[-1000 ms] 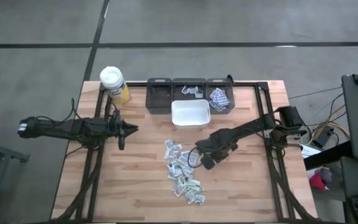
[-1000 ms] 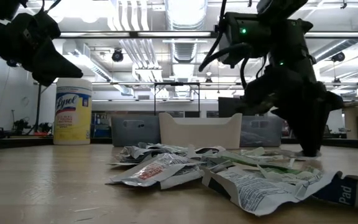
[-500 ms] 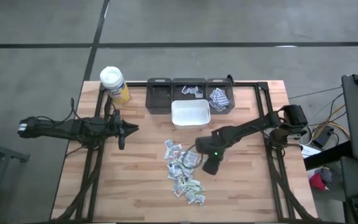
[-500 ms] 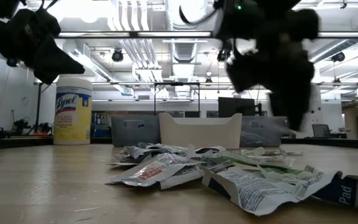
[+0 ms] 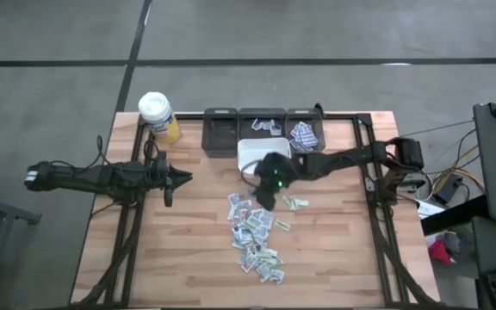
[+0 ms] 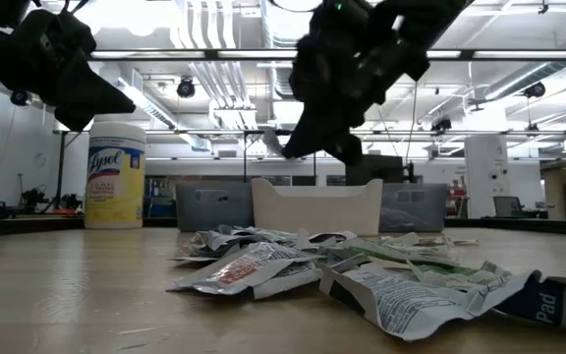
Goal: Pick & Place First Aid Supplies
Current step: Put the alcohol pad into the middle black bin
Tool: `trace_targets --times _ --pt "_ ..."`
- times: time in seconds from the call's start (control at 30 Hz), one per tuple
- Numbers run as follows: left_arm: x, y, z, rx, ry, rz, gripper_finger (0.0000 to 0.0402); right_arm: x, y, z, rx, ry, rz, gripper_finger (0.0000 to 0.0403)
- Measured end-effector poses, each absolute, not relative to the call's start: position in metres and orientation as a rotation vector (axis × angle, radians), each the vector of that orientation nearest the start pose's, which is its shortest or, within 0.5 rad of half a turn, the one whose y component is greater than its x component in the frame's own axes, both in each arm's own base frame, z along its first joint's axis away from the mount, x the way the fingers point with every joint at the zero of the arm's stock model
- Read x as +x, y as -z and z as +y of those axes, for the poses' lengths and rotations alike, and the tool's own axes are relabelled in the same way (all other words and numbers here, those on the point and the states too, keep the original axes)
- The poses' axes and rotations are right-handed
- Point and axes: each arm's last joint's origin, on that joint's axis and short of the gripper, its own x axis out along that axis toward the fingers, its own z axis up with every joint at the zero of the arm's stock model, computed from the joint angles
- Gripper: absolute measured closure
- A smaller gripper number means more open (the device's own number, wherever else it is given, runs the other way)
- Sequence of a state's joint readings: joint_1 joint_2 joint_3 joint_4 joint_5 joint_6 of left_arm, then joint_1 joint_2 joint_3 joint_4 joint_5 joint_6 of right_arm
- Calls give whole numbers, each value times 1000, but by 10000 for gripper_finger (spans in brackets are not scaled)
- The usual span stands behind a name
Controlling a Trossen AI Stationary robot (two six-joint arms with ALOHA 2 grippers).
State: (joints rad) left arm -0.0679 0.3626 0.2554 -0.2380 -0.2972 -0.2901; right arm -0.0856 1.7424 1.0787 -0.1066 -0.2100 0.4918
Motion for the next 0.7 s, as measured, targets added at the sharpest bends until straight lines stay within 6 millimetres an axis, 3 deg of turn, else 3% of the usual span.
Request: trace_targets --times 0.33,0.7 --pt "113 -198 1 -229 -276 304 348 361 -219 -102 477 364 694 394" --pt "113 -198 3 -209 -341 295 348 342 -272 -175 160 607 834 394"
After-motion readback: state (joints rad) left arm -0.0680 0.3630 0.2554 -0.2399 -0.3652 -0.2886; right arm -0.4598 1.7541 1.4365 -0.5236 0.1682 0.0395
